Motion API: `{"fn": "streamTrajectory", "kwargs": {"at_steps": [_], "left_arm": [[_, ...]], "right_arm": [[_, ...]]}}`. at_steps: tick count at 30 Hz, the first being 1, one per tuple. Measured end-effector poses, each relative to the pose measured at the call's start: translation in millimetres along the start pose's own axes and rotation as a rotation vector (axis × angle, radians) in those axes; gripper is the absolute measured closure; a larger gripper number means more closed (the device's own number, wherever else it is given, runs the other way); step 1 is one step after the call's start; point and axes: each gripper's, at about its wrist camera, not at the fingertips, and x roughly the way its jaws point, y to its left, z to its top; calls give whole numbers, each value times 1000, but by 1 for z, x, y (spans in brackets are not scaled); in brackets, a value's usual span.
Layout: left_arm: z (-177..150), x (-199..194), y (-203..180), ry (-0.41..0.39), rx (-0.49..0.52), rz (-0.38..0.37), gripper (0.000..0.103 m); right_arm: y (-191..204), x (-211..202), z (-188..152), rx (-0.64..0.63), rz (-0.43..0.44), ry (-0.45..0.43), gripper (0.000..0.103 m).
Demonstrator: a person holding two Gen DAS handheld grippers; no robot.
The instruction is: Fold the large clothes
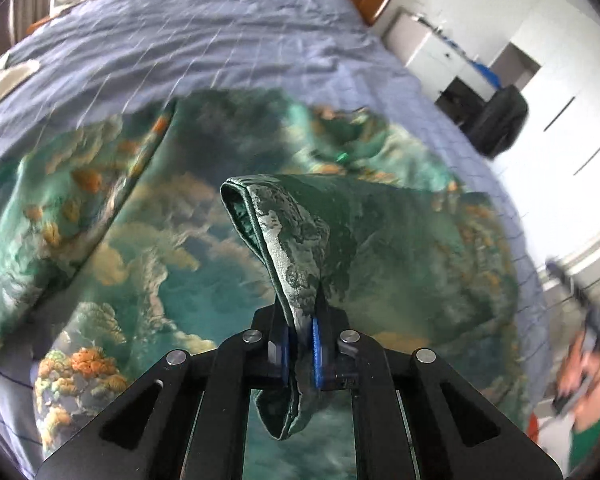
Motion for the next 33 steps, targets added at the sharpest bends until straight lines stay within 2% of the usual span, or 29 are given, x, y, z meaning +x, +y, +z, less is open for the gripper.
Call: {"fn": "streamTrajectory", "kwargs": {"at_steps": [3, 6, 8, 10, 12, 16, 18, 26, 33], "left_arm": [[-2, 9, 2, -4, 2, 7, 96], [-5, 19, 5, -4, 7, 27, 95], [-8, 23, 12, 2, 8, 40, 93], [-11, 28, 17, 6, 2, 37, 92], [-13, 32, 17, 3, 7, 42, 91], [-15, 33, 18, -5, 24, 55, 91], [-15, 34, 20, -8, 25, 50, 91], [-19, 36, 20, -31, 37, 64, 89], [-21, 38, 21, -50, 42, 74, 87]], "right_arm": [[-13, 54, 31, 51, 14, 49, 57], [-16, 100, 45, 56, 34, 87, 57], [-22, 131, 44, 68, 26, 125, 58], [-28, 159, 33, 78, 10, 203, 62], [-29, 174, 24, 67, -2, 254, 62], [-20, 169, 25, 29, -31, 256, 62], [-13, 152, 20, 3, -6, 256, 62], [-3, 88, -31, -40, 50, 316, 62], [-5, 114, -53, -21, 14, 331, 62]]}}
